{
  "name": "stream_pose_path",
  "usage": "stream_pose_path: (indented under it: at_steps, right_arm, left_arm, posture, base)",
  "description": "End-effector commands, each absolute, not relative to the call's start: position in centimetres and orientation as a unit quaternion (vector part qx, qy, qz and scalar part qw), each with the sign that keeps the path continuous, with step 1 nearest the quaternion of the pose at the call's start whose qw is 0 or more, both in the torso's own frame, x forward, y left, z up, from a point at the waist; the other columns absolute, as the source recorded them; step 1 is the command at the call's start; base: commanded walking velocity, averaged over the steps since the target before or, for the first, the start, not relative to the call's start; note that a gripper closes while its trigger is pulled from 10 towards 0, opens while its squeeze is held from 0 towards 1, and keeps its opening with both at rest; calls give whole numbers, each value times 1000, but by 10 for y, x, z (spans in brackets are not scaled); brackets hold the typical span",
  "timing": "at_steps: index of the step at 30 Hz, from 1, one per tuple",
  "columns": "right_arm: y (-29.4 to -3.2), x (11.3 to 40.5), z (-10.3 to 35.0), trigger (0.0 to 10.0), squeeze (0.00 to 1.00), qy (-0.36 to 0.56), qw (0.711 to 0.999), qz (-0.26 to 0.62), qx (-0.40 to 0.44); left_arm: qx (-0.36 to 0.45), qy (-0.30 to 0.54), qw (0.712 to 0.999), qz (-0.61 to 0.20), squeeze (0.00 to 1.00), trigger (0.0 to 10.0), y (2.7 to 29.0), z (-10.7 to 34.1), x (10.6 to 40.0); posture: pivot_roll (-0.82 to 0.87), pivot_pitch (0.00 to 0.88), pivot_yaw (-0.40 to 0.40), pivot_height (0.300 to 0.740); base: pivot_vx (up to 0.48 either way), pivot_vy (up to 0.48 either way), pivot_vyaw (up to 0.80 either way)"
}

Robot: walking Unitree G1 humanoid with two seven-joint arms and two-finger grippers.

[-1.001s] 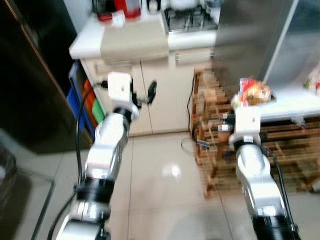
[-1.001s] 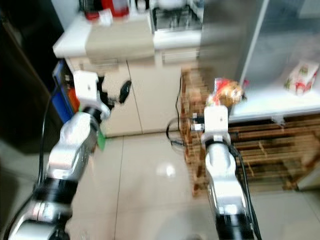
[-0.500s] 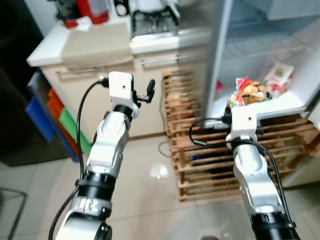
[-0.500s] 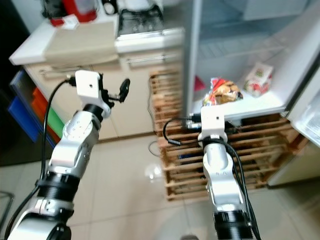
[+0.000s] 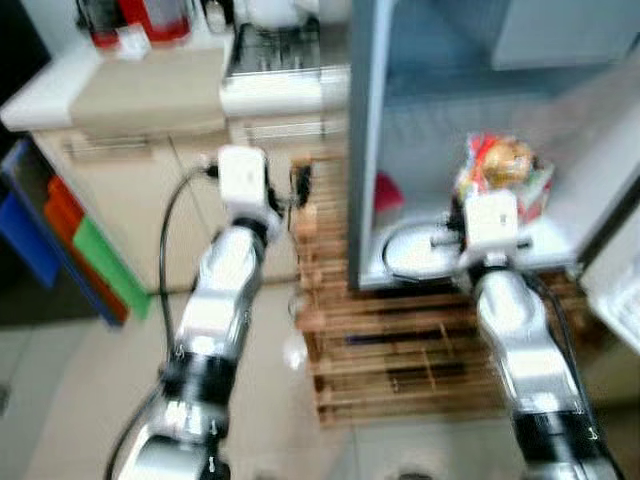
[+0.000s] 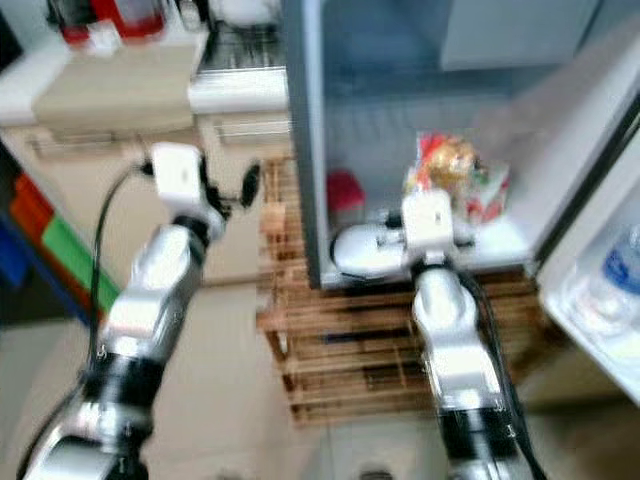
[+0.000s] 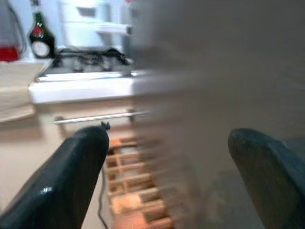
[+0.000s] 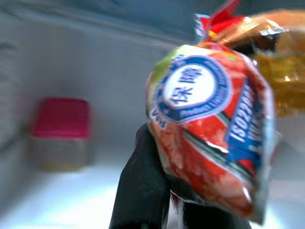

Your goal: Restocking fridge

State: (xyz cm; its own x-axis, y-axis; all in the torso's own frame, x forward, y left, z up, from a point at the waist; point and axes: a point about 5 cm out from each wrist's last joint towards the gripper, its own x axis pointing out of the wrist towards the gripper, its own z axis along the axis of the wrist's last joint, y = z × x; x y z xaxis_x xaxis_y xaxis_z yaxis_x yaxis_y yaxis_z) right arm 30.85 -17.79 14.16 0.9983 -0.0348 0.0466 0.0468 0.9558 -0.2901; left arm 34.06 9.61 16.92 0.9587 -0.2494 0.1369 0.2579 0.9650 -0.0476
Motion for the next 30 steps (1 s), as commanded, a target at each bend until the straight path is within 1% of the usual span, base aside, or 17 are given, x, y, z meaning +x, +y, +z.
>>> stream_pose_path:
  at_steps: [1, 6, 8, 19, 21, 24, 30]
  right_arm:
    - [-170, 309, 143, 0, 0, -24, 989, -5, -145]
    - [-171, 309, 141, 0, 0, -20, 989, -5, -148]
    - [-171, 310, 141, 0, 0, -18, 989, -5, -148]
    - [-167, 309, 142, 0, 0, -21, 989, -4, -146]
    - [-167, 309, 141, 0, 0, -19, 989, -4, -147]
    - [-167, 309, 141, 0, 0, -18, 989, -6, -144]
    - [-167, 309, 141, 0, 0, -20, 989, -8, -143]
  left_arm:
    - [-28, -63, 991, -110, 0, 10000, 112, 167, 338]
    - [-29, -65, 991, -114, 0, 10000, 111, 166, 335]
    - [-31, -68, 991, -115, 0, 10000, 110, 166, 335]
    - [-30, -66, 990, -122, 0, 10000, 107, 168, 343]
    - [-32, -67, 990, -121, 0, 10000, 108, 169, 344]
    - [-35, -70, 990, -119, 0, 10000, 108, 170, 345]
    - [-35, -73, 990, -118, 0, 10000, 109, 171, 346]
  posture:
    - [-130, 0, 52, 740]
    - [-126, 0, 46, 740]
    - [-125, 0, 46, 740]
    - [-130, 0, 53, 740]
    - [-133, 0, 53, 740]
    - [-137, 0, 55, 740]
    - [-135, 0, 57, 740]
  base:
    - [0, 0, 0]
    - [0, 0, 690]
    - [0, -472, 800]
    - [0, -469, 0]
    - [0, 0, 0]
    - [0, 0, -796]
    - [0, 0, 0]
